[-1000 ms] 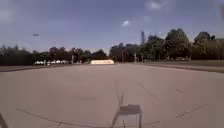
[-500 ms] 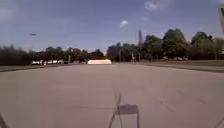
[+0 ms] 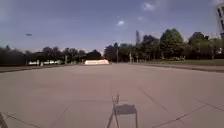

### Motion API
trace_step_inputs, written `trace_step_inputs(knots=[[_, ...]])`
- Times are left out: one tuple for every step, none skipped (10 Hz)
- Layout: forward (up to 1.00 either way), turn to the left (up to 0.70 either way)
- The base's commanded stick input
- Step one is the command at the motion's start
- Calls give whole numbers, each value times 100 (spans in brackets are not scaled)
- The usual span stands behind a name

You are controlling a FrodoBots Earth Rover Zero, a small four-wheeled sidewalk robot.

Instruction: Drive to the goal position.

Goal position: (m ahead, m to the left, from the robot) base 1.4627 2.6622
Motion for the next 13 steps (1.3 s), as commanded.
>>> trace_step_inputs(knots=[[100, -2], [100, -2], [100, -2], [100, 1], [100, 1], [100, 0], [100, -1], [100, -2], [100, -1], [100, 1], [100, 1], [100, 1], [100, 1]])
